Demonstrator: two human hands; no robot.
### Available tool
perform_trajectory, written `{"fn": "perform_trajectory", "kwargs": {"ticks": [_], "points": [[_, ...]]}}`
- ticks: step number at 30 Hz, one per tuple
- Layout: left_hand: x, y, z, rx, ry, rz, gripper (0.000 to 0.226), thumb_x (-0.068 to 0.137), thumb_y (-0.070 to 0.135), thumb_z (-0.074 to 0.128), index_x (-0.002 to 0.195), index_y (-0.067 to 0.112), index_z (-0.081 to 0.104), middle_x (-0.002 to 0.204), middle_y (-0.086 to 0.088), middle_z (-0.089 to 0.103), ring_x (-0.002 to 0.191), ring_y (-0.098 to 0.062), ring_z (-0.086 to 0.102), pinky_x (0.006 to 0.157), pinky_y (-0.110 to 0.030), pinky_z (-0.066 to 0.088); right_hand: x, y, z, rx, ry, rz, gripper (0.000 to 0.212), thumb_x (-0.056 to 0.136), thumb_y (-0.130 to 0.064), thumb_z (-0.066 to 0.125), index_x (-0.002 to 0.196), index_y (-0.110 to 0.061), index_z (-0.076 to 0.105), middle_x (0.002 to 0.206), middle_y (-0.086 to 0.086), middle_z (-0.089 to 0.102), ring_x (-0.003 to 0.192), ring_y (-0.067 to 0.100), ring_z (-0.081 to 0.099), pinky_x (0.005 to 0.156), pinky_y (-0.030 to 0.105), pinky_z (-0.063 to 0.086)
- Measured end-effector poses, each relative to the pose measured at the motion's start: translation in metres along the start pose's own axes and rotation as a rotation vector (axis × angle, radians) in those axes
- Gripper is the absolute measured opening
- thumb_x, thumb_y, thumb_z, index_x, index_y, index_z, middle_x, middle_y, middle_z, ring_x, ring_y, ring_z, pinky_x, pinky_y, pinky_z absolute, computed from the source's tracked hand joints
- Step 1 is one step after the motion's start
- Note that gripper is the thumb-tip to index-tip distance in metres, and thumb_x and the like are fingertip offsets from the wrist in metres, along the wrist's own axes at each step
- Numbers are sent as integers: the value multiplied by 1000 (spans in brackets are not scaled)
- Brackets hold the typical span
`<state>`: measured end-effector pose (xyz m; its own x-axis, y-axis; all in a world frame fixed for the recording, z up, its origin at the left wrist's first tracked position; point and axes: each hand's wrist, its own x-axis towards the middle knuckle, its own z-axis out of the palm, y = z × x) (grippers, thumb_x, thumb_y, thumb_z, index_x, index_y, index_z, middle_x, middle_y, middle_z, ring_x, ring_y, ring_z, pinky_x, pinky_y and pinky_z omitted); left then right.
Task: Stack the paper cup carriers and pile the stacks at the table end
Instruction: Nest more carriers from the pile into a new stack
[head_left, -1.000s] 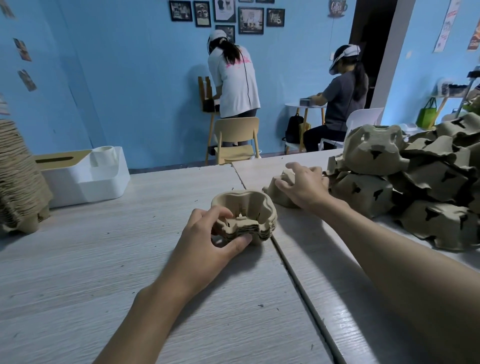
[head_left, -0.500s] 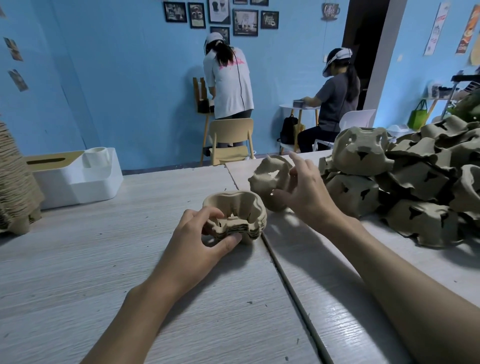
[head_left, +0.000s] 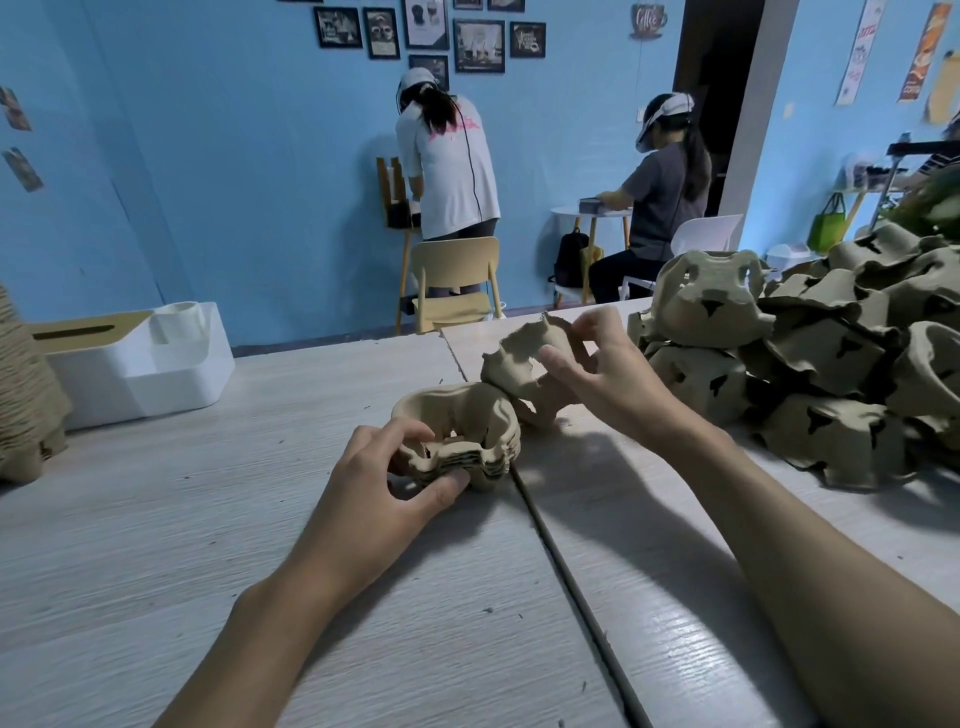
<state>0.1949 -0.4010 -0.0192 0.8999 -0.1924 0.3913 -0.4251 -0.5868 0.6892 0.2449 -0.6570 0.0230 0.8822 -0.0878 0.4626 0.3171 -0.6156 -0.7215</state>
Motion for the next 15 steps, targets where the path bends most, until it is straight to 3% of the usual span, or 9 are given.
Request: {"fn": "perform_trajectory", "kwargs": {"ticks": [4,7,8,10,15], "points": [[0,1,0,-2,-5,3,33,79,44,78,106,41,59,108,13,53,94,17,51,73,2,40,1,-5,-6,138,-18,77,59,85,-37,73,135,-21,46,112,0,58,95,15,61,78,31,54],[-1,1,0,-9,0,2,37,79,45,78,107,47,54,108,14,53,93,17,52,71,0,42,1,-8,-8,220,-28,76,26,84,-17,74,108,-12,64,87,0,64,67,2,61,57,19,50],[-1,1,-1,-13,4,5,38,79,45,78,105,48,51,108,15,54,92,16,53,70,-2,43,1,-9,-7,233,-17,69,15,83,-13,73,95,-11,64,78,1,63,59,4,58,56,21,50],[-1,1,-1,-26,13,12,41,77,45,79,102,46,48,107,14,56,92,12,54,70,-9,43,1,-10,-8,193,52,41,11,83,-12,74,81,-14,63,71,0,63,60,10,58,59,27,51],[-1,0,-1,-42,26,13,44,76,45,81,101,45,44,104,14,59,93,8,55,74,-18,42,-1,-19,-7,252,84,-116,5,86,-12,71,85,-14,68,80,7,69,78,27,67,77,49,56]]}}
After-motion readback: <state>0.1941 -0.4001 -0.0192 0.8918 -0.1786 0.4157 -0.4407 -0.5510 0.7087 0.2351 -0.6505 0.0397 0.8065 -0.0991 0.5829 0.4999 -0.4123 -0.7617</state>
